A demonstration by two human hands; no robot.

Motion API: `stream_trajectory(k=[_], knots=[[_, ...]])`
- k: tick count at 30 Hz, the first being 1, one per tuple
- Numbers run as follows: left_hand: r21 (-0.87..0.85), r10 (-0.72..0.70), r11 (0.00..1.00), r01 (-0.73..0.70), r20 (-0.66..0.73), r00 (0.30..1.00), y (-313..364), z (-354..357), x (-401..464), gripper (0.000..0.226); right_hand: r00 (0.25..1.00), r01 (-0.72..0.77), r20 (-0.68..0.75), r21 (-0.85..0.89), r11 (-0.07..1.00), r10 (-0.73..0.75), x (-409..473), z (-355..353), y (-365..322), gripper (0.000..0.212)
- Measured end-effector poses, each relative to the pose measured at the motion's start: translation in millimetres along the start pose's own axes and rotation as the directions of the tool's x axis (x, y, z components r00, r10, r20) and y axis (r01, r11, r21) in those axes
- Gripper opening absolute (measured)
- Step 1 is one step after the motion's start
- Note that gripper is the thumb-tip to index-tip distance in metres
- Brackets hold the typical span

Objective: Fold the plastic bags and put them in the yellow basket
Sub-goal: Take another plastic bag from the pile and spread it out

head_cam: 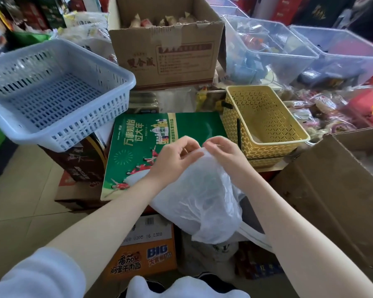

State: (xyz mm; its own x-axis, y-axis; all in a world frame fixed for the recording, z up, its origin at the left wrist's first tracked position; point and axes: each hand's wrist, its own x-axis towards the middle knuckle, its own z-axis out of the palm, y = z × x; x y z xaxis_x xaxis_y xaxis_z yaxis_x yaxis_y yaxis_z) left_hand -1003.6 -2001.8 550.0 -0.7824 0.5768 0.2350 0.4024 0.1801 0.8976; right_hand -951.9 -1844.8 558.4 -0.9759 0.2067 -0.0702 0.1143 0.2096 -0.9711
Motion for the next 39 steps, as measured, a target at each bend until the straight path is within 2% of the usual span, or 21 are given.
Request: stream_trajectory(k=[2, 3, 6, 10, 12, 14, 16, 18, 21, 23, 25, 27, 29, 31, 33, 35, 37, 39], knots=[[0.008, 0.003, 1.0, -0.003, -0.008, 1.0, 0, 7, -2, 0.008, 0.994, -0.104, -0.007, 0.227, 0.968, 0.108, -8, -18, 14, 0.03], [0.026, -0.001, 1.0, 0.001, -0.01, 1.0, -2, 9, -3, 0.009, 0.99, -0.136, 0.004, 0.216, 0.967, 0.139, -12, -27, 23, 0.032], [0.061, -0.019, 0.998, 0.024, -0.074, 0.997, -9, 7, -6, 0.012, 0.973, -0.231, 0.028, 0.007, 0.973, 0.231, -26, -44, 56, 0.034], [0.096, -0.069, 0.992, 0.081, -0.126, 0.99, -12, 2, -8, 0.013, 0.917, -0.382, 0.135, 0.028, 0.924, 0.375, -33, -36, 92, 0.057], [0.11, -0.097, 0.988, 0.112, -0.134, 0.986, -14, 4, -11, 0.014, 0.916, -0.367, 0.136, -0.093, 0.926, 0.377, -28, -27, 94, 0.051], [0.082, -0.137, 0.985, 0.152, -0.158, 0.978, -16, 5, -15, 0.016, 0.935, -0.278, 0.148, -0.261, 0.924, 0.323, -21, -21, 91, 0.029], [-0.009, -0.175, 0.984, 0.175, -0.153, 0.973, -18, 3, -19, 0.029, 0.938, -0.23, 0.189, -0.289, 0.929, 0.291, -17, -16, 90, 0.016], [-0.112, -0.203, 0.975, 0.19, -0.124, 0.971, -18, -1, -23, 0.044, 0.927, -0.26, 0.217, -0.218, 0.941, 0.307, -13, -14, 89, 0.029], [-0.171, -0.248, 0.956, 0.238, -0.044, 0.968, -19, -5, -27, 0.041, 0.862, -0.384, 0.389, 0.084, 0.92, 0.324, -2, -15, 87, 0.062], [-0.241, -0.27, 0.932, 0.269, 0.03, 0.962, -20, -7, -31, 0.04, 0.819, -0.334, 0.517, 0.078, 0.939, 0.248, 3, -12, 80, 0.059], [-0.267, -0.266, 0.923, 0.276, 0.073, 0.961, -20, -12, -36, 0.038, 0.786, -0.216, 0.581, -0.061, 0.975, 0.211, 2, -3, 67, 0.044], [-0.225, -0.264, 0.937, 0.268, 0.048, 0.963, -22, -17, -38, 0.034, 0.826, -0.078, 0.53, -0.232, 0.97, 0.193, 0, 6, 61, 0.012], [-0.125, -0.291, 0.953, 0.276, -0.126, 0.949, -31, -24, -39, 0.017, 0.914, -0.025, 0.368, -0.372, 0.928, 0.173, -1, 4, 71, 0.03], [-0.033, -0.321, 0.944, 0.329, -0.328, 0.889, -42, -30, -43, 0.021, 0.97, -0.046, 0.188, -0.477, 0.878, 0.153, -3, -5, 86, 0.041], [-0.025, -0.38, 0.913, 0.407, -0.416, 0.826, -51, -29, -48, 0.021, 0.975, -0.075, 0.126, -0.581, 0.811, 0.181, -5, -15, 98, 0.047], [-0.032, -0.452, 0.866, 0.499, -0.48, 0.752, -58, -24, -49, 0.026, 0.965, -0.067, 0.139, -0.689, 0.722, 0.222, -8, -23, 104, 0.049], [-0.088, -0.5, 0.833, 0.545, -0.539, 0.678, -65, -25, -47, 0.032, 0.953, -0.082, 0.123, -0.773, 0.629, 0.275, -10, -31, 107, 0.043], [-0.138, -0.526, 0.819, 0.557, -0.567, 0.633, -74, -32, -47, 0.036, 0.933, -0.208, 0.033, -0.762, 0.613, 0.358, -11, -39, 107, 0.032]])
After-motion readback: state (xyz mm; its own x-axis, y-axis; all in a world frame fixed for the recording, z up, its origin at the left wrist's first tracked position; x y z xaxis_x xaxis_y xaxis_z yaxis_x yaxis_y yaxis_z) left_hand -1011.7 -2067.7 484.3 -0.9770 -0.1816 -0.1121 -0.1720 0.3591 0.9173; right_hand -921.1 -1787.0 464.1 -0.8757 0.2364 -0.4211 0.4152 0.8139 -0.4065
